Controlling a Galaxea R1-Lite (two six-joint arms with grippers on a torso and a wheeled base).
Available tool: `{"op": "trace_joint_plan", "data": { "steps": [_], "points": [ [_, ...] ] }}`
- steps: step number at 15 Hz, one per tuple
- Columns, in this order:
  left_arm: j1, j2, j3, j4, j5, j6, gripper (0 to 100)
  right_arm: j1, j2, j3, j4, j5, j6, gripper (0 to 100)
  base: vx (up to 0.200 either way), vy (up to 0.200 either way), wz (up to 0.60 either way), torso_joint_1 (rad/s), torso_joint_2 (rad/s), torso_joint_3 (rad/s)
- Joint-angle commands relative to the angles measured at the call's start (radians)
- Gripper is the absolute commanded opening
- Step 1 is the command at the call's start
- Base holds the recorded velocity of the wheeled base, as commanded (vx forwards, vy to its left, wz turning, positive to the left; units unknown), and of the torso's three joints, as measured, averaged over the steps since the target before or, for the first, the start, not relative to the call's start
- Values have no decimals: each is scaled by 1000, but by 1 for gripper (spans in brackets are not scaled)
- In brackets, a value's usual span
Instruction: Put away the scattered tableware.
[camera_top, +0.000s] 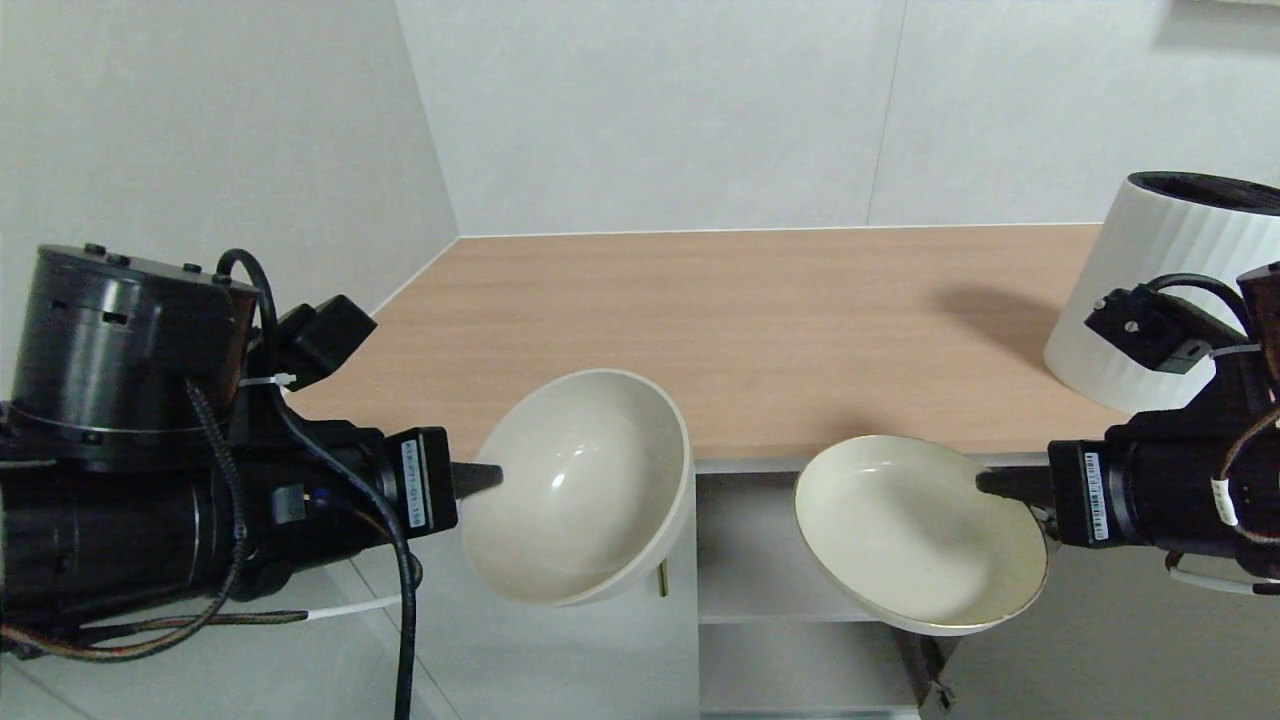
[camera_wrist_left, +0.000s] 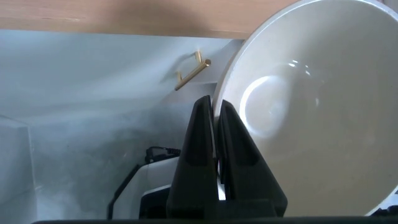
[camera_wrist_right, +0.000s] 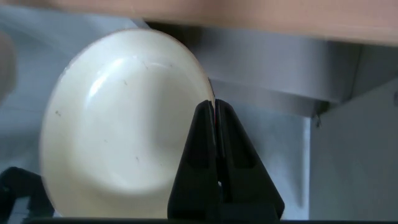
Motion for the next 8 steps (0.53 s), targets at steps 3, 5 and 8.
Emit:
{"op": "trace_joint_plan", "data": {
  "steps": [3,5,8],
  "points": [
    [0,11,0,0,0,-1,0,-2,21,5,0,0,-11,0,0,0,0,-150,378,220],
    [0,11,1,0,0,-1,0,-2,24,5,0,0,-11,0,0,0,0,-176,454,273],
    [0,11,1,0,0,-1,0,-2,33,7,0,-2,-12,0,0,0,0,-167,460,294]
  ]
}}
